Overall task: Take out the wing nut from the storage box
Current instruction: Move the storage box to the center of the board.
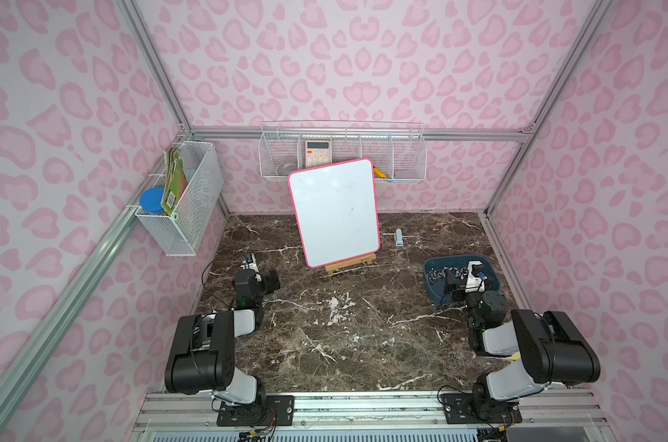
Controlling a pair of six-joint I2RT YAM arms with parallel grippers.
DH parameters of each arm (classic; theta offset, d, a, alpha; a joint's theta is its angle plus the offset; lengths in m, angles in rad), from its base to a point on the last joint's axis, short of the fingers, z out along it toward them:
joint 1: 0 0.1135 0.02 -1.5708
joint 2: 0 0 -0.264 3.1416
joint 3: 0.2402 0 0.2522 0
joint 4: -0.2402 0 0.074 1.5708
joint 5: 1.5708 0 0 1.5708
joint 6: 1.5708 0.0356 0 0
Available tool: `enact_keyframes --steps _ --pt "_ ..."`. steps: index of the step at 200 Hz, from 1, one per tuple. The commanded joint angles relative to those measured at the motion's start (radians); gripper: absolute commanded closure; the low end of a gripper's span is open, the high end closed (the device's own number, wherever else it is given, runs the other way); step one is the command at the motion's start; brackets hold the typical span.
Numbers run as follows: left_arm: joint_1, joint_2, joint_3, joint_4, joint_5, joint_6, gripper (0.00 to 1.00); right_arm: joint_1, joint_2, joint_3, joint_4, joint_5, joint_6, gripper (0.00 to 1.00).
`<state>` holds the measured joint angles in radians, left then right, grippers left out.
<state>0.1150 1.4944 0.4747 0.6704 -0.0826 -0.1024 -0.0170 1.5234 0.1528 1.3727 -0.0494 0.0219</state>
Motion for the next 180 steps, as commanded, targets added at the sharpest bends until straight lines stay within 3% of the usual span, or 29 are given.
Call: enact_keyframes --steps 1,21,55,70,96,134,180 --pt "0.001 -0.072 0.098 -0.215 -0.077 -0.045 0.02 0.028 -0.099 -0.021 0.007 0.117 0.001 0.01" --pt "0.001 -0.128 0.229 -0.469 -0.134 -0.116 0.02 0.042 -0.258 0.029 -0.212 0.217 0.049 0.01" --pt "0.002 -0.151 0.465 -0.894 -0.175 -0.351 0.01 0.004 -0.444 0.252 -0.728 0.32 0.362 0.01" --pt "0.0 -0.151 0.524 -1.004 -0.129 -0.423 0.02 -0.018 -0.454 0.306 -0.797 0.231 0.342 0.01" --pt "0.0 -0.158 0.574 -1.117 0.023 -0.46 0.02 -0.031 -0.393 0.431 -0.992 0.144 0.382 0.01" --pt "-0.001 -0.229 0.512 -1.132 0.12 -0.485 0.03 -0.031 -0.199 0.674 -1.363 0.066 0.364 0.01" --pt "-0.076 -0.257 0.467 -1.14 0.148 -0.473 0.05 0.006 -0.047 0.757 -1.501 0.028 0.364 0.05"
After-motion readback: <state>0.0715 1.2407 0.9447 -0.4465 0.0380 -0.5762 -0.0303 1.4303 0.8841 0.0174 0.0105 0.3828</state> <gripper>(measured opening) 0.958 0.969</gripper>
